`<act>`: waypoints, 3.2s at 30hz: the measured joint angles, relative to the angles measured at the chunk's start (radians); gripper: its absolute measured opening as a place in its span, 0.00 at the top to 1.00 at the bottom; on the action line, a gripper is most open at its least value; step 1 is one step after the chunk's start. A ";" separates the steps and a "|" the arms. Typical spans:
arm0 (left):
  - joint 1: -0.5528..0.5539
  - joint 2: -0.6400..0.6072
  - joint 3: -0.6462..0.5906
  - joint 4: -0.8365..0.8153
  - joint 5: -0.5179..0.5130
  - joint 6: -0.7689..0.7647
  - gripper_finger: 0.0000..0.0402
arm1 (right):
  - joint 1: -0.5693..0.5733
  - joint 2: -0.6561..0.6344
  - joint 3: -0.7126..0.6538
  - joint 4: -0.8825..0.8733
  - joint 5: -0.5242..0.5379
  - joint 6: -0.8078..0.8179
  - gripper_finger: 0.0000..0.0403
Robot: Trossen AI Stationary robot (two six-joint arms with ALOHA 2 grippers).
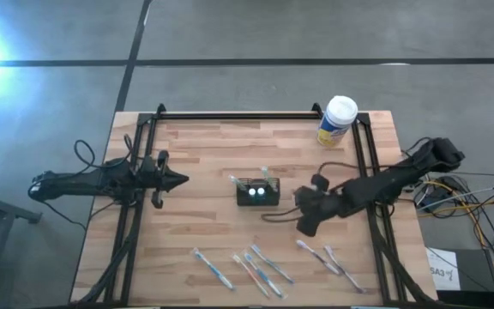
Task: Pick & Place toothbrushing station
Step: Put the purple toothbrush into the black organizer
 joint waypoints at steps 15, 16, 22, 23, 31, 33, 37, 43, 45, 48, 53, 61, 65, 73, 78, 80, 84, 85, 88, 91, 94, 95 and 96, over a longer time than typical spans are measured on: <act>0.000 0.000 0.000 -0.006 0.010 -0.061 0.98 | 0.159 0.417 0.299 -0.147 -0.128 0.160 0.60; 0.001 0.000 0.000 -0.009 0.014 -0.062 0.98 | 0.166 0.433 0.320 -0.197 -0.129 0.195 0.59; 0.001 0.000 0.000 -0.010 0.031 -0.078 0.98 | 0.225 0.477 0.373 -0.333 -0.253 0.382 0.54; 0.001 0.000 0.000 -0.011 0.031 -0.079 0.98 | 0.237 0.477 0.368 -0.314 -0.270 0.402 0.54; 0.001 0.000 -0.001 -0.010 0.032 -0.093 0.98 | 0.287 0.477 0.319 -0.283 -0.312 0.547 0.55; 0.001 0.000 0.000 -0.010 0.032 -0.100 0.98 | 0.290 0.477 0.300 -0.268 -0.308 0.555 0.55; 0.000 0.000 0.000 -0.010 0.032 -0.103 0.98 | 0.286 0.477 0.246 -0.202 -0.315 0.556 0.55; 0.000 0.000 -0.001 -0.010 0.032 -0.093 0.98 | 0.288 0.473 0.161 -0.140 -0.333 0.580 0.55; 0.000 0.000 -0.001 -0.010 0.032 -0.081 0.98 | 0.288 0.468 0.124 -0.093 -0.350 0.580 0.55; 0.000 0.000 -0.001 -0.010 0.032 -0.068 0.98 | 0.284 0.465 0.077 -0.024 -0.357 0.570 0.55; 0.000 0.000 -0.001 -0.009 0.032 -0.045 0.98 | 0.275 0.464 0.052 0.010 -0.356 0.545 0.57; 0.000 0.000 -0.002 -0.036 0.032 -0.026 0.98 | 0.250 0.464 0.050 0.021 -0.355 0.494 0.77; 0.000 0.000 -0.004 -0.038 0.032 -0.026 0.98 | 0.241 0.464 0.059 0.019 -0.328 0.455 0.89; 0.000 0.000 -0.004 -0.035 0.032 -0.026 0.98 | 0.238 0.444 0.105 -0.002 -0.225 0.382 0.96; 0.000 0.000 -0.004 -0.035 0.032 -0.026 0.98 | 0.231 0.387 0.142 -0.002 -0.099 0.324 0.97; 0.001 0.000 -0.004 -0.035 0.032 -0.026 0.98 | 0.234 0.362 0.159 -0.001 -0.094 0.299 0.97; 0.001 0.000 -0.004 -0.032 0.032 -0.026 0.98 | 0.233 0.330 0.191 -0.005 -0.078 0.250 0.97; 0.001 0.000 -0.002 -0.032 0.032 -0.027 0.98 | 0.232 0.319 0.201 -0.005 -0.069 0.240 0.97; 0.001 -0.001 0.001 -0.025 0.032 -0.027 0.98 | 0.233 0.294 0.223 -0.004 -0.028 0.201 0.97; 0.001 -0.001 0.001 -0.026 0.033 -0.027 0.98 | 0.236 0.276 0.245 -0.001 0.003 0.159 0.98; 0.001 -0.001 0.001 -0.024 0.032 -0.027 0.98 | 0.233 0.259 0.259 0.011 0.022 0.134 0.98; 0.001 -0.001 0.001 -0.024 0.033 -0.027 0.98 | 0.233 0.256 0.259 0.024 0.023 0.123 0.98; 0.001 -0.001 0.001 -0.024 0.032 -0.027 0.98 | 0.234 0.254 0.258 0.033 0.023 0.113 0.98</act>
